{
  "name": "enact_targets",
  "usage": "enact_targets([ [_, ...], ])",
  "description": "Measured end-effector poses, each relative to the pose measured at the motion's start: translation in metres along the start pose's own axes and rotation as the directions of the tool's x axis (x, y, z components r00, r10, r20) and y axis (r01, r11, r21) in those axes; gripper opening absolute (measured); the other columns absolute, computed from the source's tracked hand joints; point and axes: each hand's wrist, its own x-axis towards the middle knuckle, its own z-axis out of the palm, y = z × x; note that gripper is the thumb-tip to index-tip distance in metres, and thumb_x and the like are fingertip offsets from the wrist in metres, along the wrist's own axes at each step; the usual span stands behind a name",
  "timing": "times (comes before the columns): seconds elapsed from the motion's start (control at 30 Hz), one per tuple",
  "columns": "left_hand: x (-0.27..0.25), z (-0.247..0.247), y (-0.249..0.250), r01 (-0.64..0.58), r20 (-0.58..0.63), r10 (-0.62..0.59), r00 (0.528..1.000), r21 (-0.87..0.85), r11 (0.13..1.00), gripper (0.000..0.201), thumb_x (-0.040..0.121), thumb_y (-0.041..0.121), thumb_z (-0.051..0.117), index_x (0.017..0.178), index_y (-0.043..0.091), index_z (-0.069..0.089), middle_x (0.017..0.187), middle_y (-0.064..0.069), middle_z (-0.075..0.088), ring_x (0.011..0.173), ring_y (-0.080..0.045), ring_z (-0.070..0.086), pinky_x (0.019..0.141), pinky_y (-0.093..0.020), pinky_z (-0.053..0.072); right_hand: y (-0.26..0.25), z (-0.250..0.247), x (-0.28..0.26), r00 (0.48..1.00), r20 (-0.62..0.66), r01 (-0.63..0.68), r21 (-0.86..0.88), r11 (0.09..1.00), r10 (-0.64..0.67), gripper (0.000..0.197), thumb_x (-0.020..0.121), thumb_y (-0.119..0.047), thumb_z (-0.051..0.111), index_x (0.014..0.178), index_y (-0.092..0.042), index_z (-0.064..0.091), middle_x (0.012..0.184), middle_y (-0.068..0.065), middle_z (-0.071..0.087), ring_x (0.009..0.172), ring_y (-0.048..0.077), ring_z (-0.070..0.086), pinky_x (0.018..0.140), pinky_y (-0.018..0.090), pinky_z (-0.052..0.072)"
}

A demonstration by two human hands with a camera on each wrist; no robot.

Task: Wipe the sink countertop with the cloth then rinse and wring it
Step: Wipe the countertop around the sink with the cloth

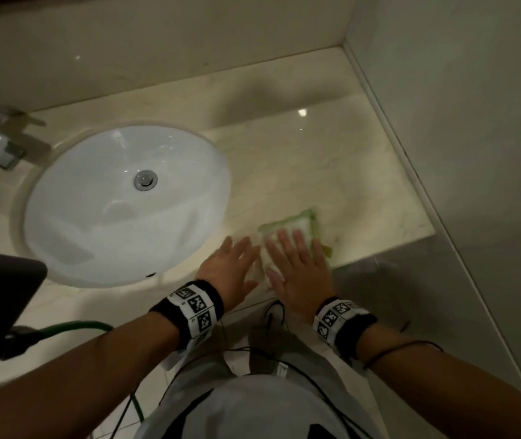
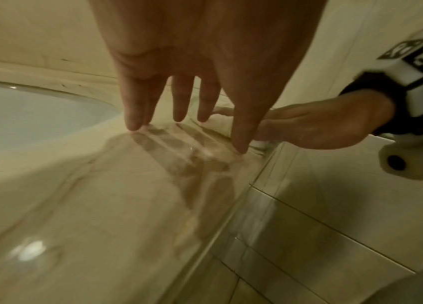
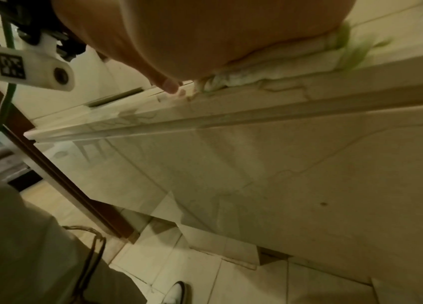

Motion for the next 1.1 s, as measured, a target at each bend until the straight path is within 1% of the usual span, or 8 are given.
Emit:
enact_targets([
  [0.2, 0.013, 0.001, 0.012, 0.057, 0.056, -0.057, 0.997, 0.010, 0.998, 0.072, 0.095, 0.053, 0.045, 0.154, 0.029, 0.010, 0.163, 0.001, -0.003, 0.149, -0.027, 0.001, 0.114, -0.050, 0.024, 0.052, -0.008, -0.009, 0.996, 0.007, -0.093, 0.019, 0.996, 0.093, 0.060, 0.098, -0.050, 0.028, 0.154, -0.033, 0.017, 0.162, 0.002, 0.017, 0.150, 0.028, 0.009, 0.118, 0.055, 0.013],
  [0.3, 0.015, 0.001, 0.014, 0.063, 0.103, -0.065, 0.993, 0.020, 0.998, 0.067, 0.098, 0.052, 0.040, 0.154, 0.031, 0.009, 0.162, 0.001, -0.009, 0.149, -0.027, -0.003, 0.116, -0.052, 0.021, 0.093, -0.015, -0.010, 0.980, 0.017, -0.198, 0.012, 0.980, 0.198, 0.060, 0.096, -0.050, 0.029, 0.152, -0.030, 0.026, 0.160, 0.005, 0.022, 0.148, 0.032, 0.018, 0.113, 0.059, 0.022],
  [0.47, 0.018, -0.003, 0.013, 0.039, 0.134, -0.046, 0.990, 0.057, 0.998, 0.067, 0.098, 0.053, 0.039, 0.154, 0.030, 0.010, 0.162, -0.001, -0.006, 0.149, -0.030, -0.002, 0.115, -0.053, 0.024, 0.137, -0.025, -0.011, 0.914, 0.028, -0.405, 0.013, 0.914, 0.405, 0.062, 0.094, -0.055, 0.010, 0.153, -0.040, -0.004, 0.164, 0.000, -0.004, 0.150, 0.028, -0.005, 0.119, 0.052, -0.002],
  [0.57, 0.017, -0.003, 0.013, 0.035, 0.134, -0.044, 0.990, 0.068, 0.997, 0.067, 0.098, 0.053, 0.039, 0.154, 0.030, 0.009, 0.162, -0.002, -0.006, 0.149, -0.031, -0.002, 0.115, -0.054, 0.024, 0.123, -0.023, -0.007, 0.894, 0.015, -0.448, 0.006, 0.894, 0.448, 0.063, 0.094, -0.052, 0.010, 0.154, -0.035, -0.003, 0.164, 0.003, -0.004, 0.150, 0.031, -0.007, 0.118, 0.056, -0.002],
  [0.7, 0.018, -0.003, 0.013, 0.037, 0.133, -0.045, 0.990, 0.059, 0.998, 0.068, 0.097, 0.054, 0.039, 0.153, 0.031, 0.008, 0.162, -0.001, -0.006, 0.149, -0.031, -0.002, 0.115, -0.054, 0.024, 0.081, -0.016, -0.002, 0.934, -0.014, -0.357, 0.018, 0.934, 0.357, 0.063, 0.096, -0.048, 0.022, 0.155, -0.029, 0.012, 0.163, 0.009, 0.010, 0.148, 0.038, 0.005, 0.116, 0.061, 0.006],
  [0.87, 0.020, -0.004, 0.012, 0.032, 0.147, -0.045, 0.988, 0.088, 0.996, 0.068, 0.097, 0.054, 0.040, 0.154, 0.030, 0.009, 0.163, -0.002, -0.004, 0.149, -0.031, -0.001, 0.114, -0.054, 0.027, 0.034, -0.005, 0.002, 0.986, -0.015, -0.168, -0.032, 0.985, 0.168, 0.062, 0.099, -0.047, 0.025, 0.156, -0.030, 0.007, 0.163, 0.008, 0.003, 0.149, 0.035, 0.000, 0.117, 0.060, 0.008],
  [0.97, 0.021, -0.005, 0.012, 0.034, 0.155, -0.049, 0.987, 0.098, 0.995, 0.069, 0.097, 0.054, 0.040, 0.154, 0.031, 0.009, 0.163, -0.001, -0.004, 0.149, -0.031, 0.000, 0.114, -0.052, 0.029, 0.043, -0.005, 0.000, 0.995, -0.010, -0.099, -0.027, 0.995, 0.099, 0.061, 0.099, -0.049, 0.025, 0.155, -0.032, 0.007, 0.164, 0.005, 0.002, 0.150, 0.032, -0.001, 0.118, 0.056, 0.006],
  [1.1, 0.022, -0.006, 0.012, 0.026, 0.161, -0.045, 0.986, 0.116, 0.993, 0.069, 0.097, 0.055, 0.039, 0.154, 0.030, 0.009, 0.163, -0.002, -0.004, 0.149, -0.031, 0.001, 0.114, -0.050, 0.030, 0.071, -0.010, -0.003, 0.995, 0.015, -0.097, -0.002, 0.995, 0.097, 0.059, 0.097, -0.050, 0.027, 0.154, -0.034, 0.018, 0.162, 0.002, 0.014, 0.150, 0.029, 0.010, 0.119, 0.053, 0.010],
])
